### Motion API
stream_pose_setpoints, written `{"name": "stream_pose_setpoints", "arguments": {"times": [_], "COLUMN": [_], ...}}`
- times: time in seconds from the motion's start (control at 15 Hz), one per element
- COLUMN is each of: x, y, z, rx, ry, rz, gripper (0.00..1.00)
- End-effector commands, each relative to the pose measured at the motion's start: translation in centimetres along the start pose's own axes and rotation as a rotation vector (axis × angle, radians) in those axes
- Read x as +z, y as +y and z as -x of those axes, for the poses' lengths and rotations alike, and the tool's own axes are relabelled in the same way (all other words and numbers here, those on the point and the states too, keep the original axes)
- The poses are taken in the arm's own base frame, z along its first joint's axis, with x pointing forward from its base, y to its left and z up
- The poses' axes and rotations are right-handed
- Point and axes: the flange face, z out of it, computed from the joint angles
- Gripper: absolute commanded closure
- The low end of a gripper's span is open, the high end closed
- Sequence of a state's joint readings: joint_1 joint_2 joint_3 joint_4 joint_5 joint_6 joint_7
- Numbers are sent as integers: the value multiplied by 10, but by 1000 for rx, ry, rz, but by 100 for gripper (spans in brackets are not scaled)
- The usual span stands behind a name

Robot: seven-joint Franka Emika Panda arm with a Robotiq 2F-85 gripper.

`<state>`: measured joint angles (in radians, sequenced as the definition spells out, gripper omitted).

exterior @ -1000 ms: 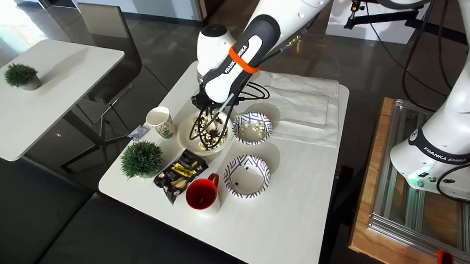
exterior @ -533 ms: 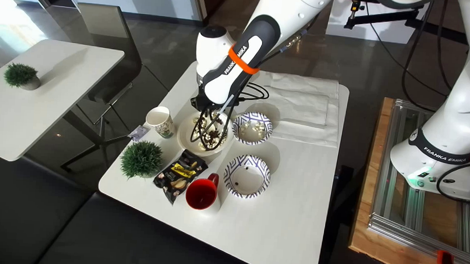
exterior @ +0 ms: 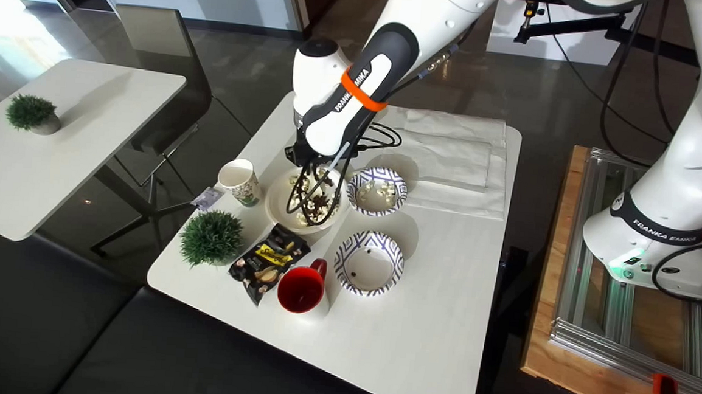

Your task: Use the spoon to move some of the white bowl's objects to the empty plate

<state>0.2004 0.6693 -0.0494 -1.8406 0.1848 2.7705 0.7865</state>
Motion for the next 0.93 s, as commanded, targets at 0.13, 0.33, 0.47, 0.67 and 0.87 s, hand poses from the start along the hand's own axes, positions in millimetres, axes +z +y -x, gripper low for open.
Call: {"name": "stream_pose_setpoints", "arguments": {"times": [0.13, 0.33, 0.47, 0.67, 0.87], "x": [-2, -2, -3, -6, -14], "y": [-4, -4, -4, -2, 1], "z": [7, 9, 7, 3, -7], "rx": [-23, -24, -20, -5, 26], "ry": [-92, -141, -175, -218, -246], "rz": [-1, -4, -12, -26, -47], "gripper": [97, 97, 97, 97, 97]}}
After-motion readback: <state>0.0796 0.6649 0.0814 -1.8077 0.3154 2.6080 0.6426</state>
